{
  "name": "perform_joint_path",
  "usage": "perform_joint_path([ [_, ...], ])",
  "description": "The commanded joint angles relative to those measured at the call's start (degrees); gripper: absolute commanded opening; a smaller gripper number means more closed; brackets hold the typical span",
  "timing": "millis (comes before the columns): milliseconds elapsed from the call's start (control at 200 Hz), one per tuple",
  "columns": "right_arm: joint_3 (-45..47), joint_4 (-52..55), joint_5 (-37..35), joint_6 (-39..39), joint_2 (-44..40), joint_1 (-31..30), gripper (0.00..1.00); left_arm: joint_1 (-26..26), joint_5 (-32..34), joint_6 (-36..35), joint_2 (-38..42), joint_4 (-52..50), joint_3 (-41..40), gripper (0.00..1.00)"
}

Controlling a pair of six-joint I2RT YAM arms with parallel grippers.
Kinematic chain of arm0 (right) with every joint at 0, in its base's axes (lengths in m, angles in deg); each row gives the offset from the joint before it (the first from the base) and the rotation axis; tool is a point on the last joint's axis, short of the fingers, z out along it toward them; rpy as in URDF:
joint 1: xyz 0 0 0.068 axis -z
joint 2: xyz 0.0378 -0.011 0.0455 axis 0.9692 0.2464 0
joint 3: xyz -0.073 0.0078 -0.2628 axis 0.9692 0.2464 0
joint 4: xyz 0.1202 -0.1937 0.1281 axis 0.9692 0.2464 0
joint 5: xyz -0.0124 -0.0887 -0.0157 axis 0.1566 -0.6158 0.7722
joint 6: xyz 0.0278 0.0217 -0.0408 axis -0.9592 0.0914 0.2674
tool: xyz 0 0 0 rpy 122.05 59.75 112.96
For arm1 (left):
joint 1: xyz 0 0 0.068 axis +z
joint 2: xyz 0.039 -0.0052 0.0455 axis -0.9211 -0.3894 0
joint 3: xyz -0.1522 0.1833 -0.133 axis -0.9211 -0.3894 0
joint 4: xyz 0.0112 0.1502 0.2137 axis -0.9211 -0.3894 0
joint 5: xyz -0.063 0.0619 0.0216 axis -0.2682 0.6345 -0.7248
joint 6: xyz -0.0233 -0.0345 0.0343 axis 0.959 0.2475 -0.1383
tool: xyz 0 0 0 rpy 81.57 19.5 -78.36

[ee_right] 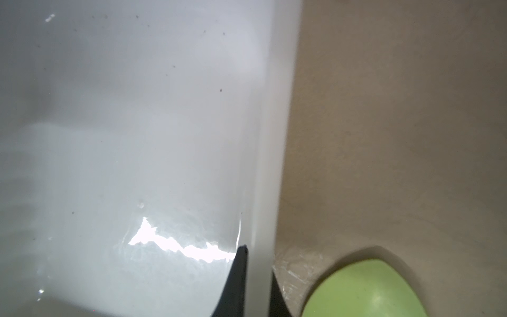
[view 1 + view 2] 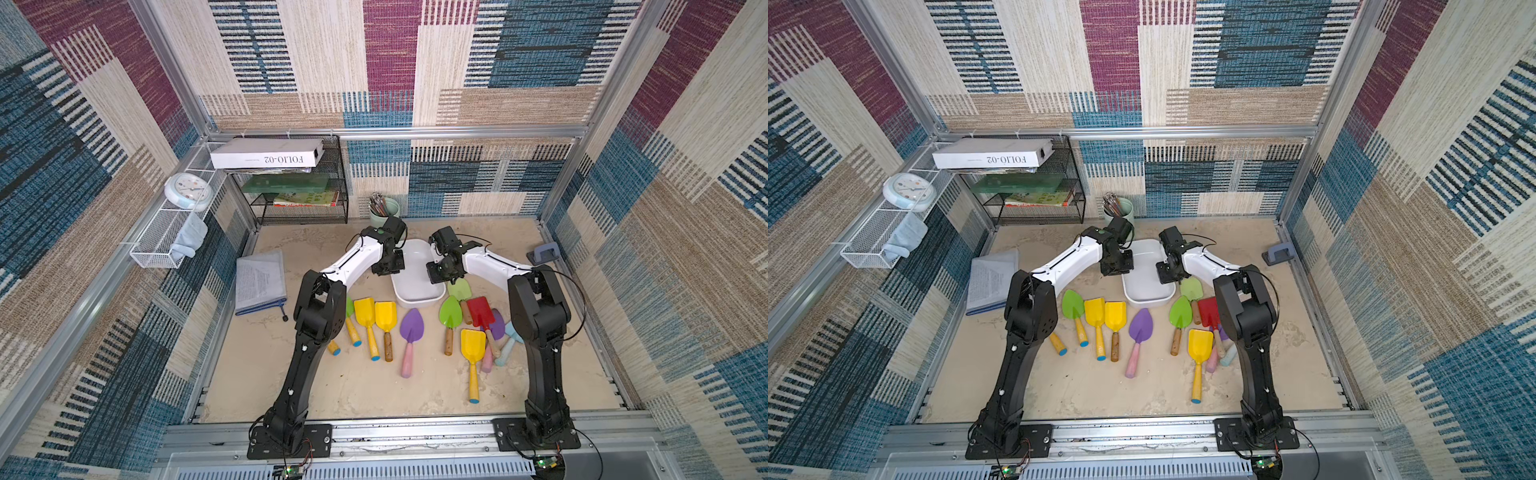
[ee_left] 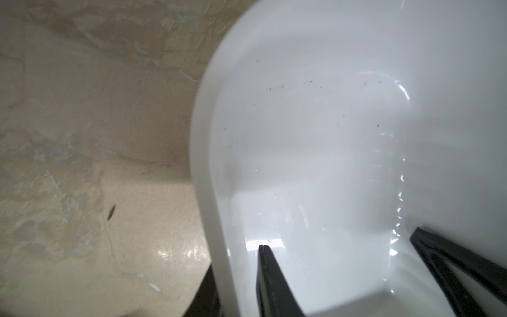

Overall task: Put the shovel into the storage box
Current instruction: Place the storage box at the center of the board.

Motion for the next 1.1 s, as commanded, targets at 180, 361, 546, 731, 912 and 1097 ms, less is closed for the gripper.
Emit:
perform_joint_path([
  [180,1.84,1.43,0.95,-2.92,-0.79,-0.69,0.00,-0.17,-2.00,-2.82,-2.10,2.08,3.31,0.27],
  [361,1.19,1.14,-2.91,-8.07,-1.65,-1.37,0.00,-0.16,-2.13,-4.44,-4.54,2.08,7.18,0.27],
  [546,0.19,1.74,-4.76,-9.14,-1.59,-1.99,0.00,0.01,-1.84,-4.94,-4.90,2.04,7.93,0.28],
  [731,-0.45,2.76,-5.42,-9.20,-0.96,-2.01,0.00,0.06,-2.20,-5.03,-4.83,2.04,7.14,0.51],
  [912,-2.39,5.04,-5.75,-8.99,0.67,-2.11,0.00,0.01,-2.12,-5.22,-4.95,2.04,7.39,0.70],
  [1097,-2.11,4.53,-5.55,-8.81,0.44,-2.10,0.07,0.01,-1.36,-5.90,-4.20,2.07,7.92,0.78],
])
